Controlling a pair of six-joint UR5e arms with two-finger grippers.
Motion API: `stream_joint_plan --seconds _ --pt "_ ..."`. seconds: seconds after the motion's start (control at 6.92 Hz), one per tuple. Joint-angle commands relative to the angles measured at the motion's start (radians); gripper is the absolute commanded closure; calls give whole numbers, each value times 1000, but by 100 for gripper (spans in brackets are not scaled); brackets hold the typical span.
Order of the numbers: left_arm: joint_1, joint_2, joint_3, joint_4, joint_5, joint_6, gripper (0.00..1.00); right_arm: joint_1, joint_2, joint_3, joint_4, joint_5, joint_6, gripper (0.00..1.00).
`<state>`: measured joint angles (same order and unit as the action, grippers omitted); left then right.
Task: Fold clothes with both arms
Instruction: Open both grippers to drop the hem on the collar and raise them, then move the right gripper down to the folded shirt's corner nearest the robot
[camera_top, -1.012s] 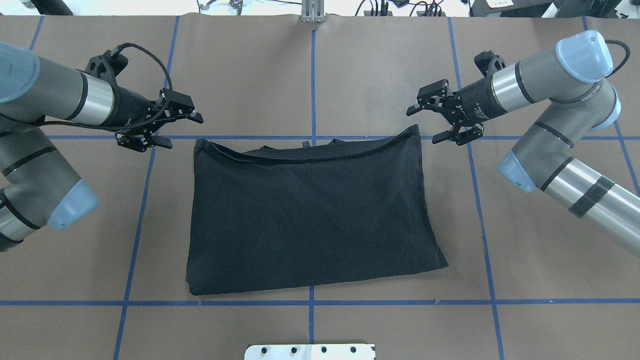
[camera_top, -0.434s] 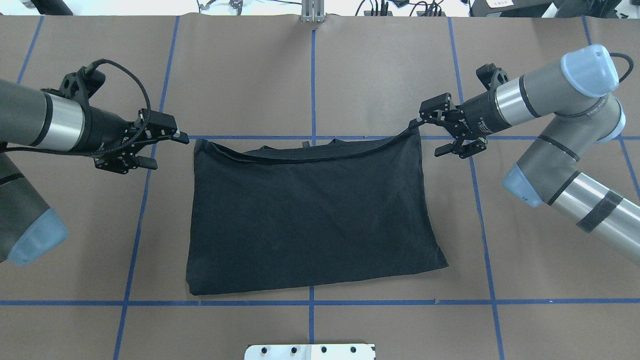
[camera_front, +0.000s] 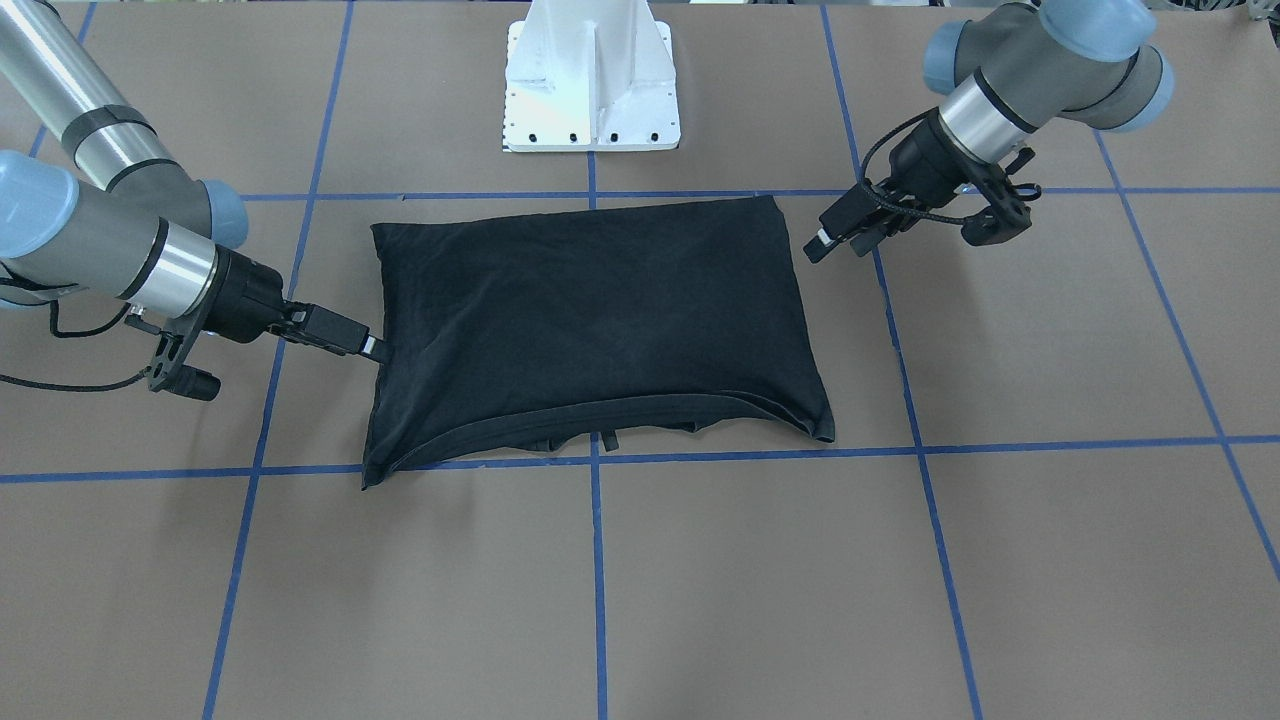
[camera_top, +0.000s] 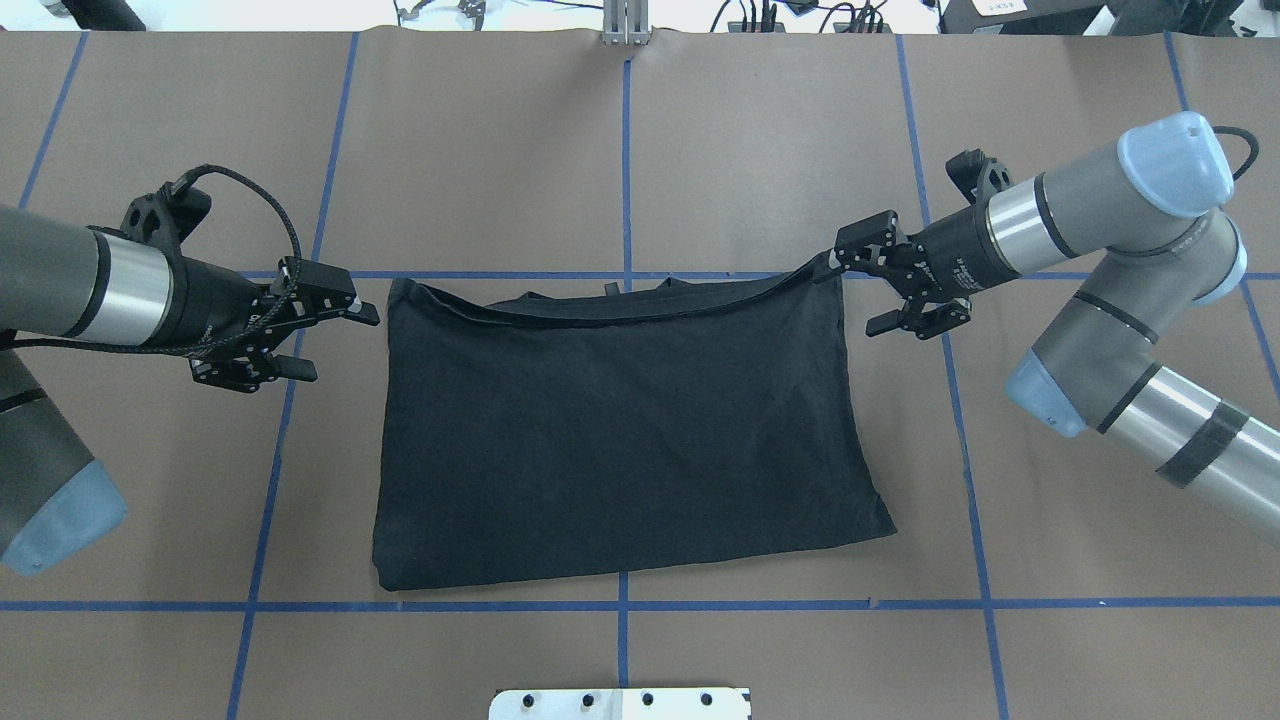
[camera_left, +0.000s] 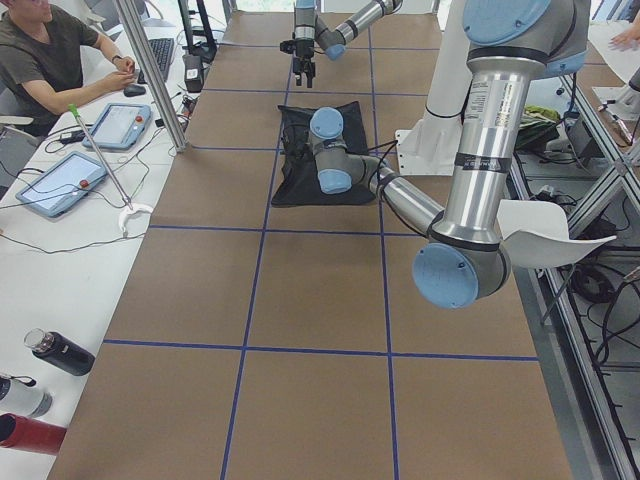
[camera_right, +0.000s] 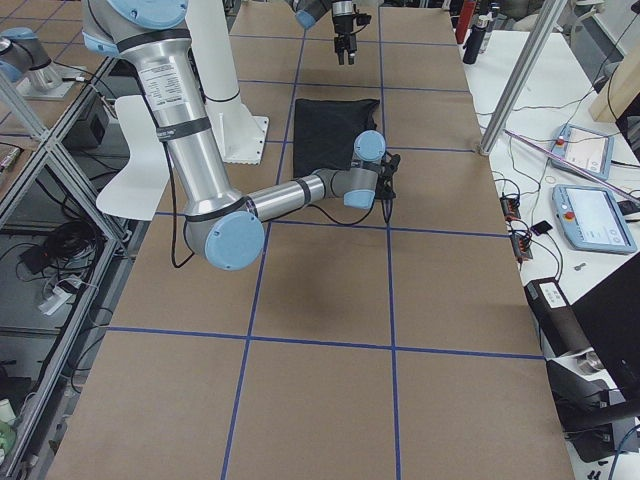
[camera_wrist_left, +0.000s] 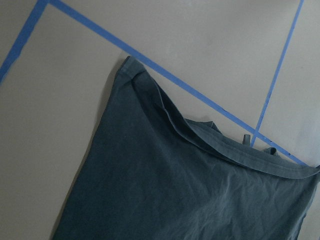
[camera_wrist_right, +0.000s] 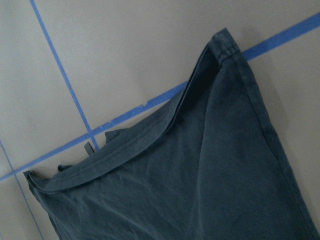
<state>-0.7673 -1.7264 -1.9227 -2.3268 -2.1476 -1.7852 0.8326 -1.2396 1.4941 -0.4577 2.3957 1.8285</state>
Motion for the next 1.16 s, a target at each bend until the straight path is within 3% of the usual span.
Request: stream_joint_plan --seconds 0.0,0.29,1.01 --pt "2 1 -7 0 0 -8 0 -85 -78 75 -1 -7 3 0" --pt "2 2 -10 1 -6 -8 0 -130 -152 124 -2 -24 3 0" --pt "2 -7 -47 1 0 -5 0 -239 -234 124 -2 -75 3 0"
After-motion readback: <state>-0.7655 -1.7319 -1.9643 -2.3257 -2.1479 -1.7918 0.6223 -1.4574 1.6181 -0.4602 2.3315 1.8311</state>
